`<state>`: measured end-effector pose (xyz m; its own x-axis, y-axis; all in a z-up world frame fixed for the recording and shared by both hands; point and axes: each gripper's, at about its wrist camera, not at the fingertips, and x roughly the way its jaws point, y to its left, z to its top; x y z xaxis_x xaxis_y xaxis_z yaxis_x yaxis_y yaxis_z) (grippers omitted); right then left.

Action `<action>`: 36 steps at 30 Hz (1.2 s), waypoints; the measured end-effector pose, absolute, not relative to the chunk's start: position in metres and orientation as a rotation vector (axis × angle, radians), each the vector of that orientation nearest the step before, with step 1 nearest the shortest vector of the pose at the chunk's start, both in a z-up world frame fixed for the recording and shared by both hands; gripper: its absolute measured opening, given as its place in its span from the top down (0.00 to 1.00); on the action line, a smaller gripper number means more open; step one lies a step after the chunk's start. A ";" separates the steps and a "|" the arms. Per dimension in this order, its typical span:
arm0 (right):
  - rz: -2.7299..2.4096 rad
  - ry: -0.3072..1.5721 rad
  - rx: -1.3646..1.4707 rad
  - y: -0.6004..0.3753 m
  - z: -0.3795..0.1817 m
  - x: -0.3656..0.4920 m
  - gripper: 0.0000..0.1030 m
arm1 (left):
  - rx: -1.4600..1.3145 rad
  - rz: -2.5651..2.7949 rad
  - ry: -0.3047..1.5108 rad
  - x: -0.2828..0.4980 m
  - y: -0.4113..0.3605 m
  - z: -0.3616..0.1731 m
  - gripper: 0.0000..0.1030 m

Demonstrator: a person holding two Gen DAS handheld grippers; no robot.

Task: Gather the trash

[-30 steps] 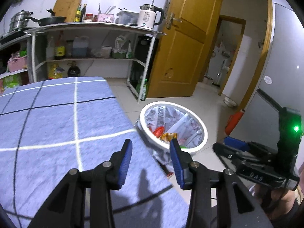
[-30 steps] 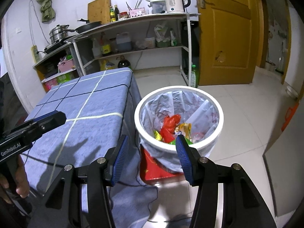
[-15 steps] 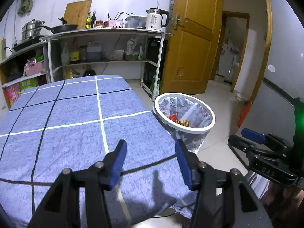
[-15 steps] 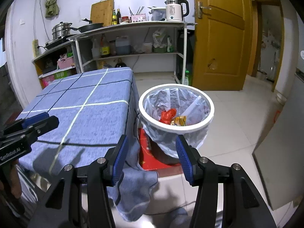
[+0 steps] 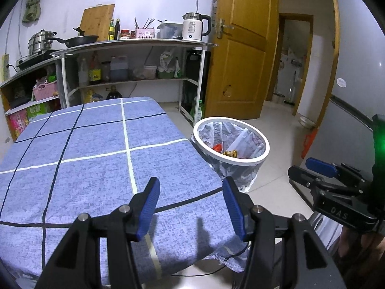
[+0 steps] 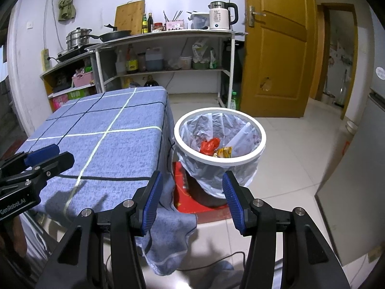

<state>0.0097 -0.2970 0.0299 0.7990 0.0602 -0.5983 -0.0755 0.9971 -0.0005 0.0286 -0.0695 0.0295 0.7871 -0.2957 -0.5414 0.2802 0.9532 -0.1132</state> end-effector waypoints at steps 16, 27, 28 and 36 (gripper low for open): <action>0.076 0.646 -0.035 -0.297 0.029 0.011 0.49 | -0.029 -0.313 0.595 0.030 -0.065 0.028 0.45; 0.073 0.645 -0.036 -0.297 0.029 0.011 0.49 | -0.018 -0.305 0.587 0.029 -0.068 0.028 0.45; 0.073 0.645 -0.036 -0.297 0.029 0.011 0.49 | -0.017 -0.303 0.587 0.029 -0.068 0.028 0.45; 0.076 0.648 -0.037 -0.298 0.029 0.012 0.49 | -0.018 -0.311 0.588 0.029 -0.070 0.029 0.45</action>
<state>0.0115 -0.2984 0.0292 0.7943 0.0591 -0.6046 -0.0825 0.9965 -0.0110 0.0288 -0.0697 0.0292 0.7866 -0.2939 -0.5430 0.2834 0.9532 -0.1053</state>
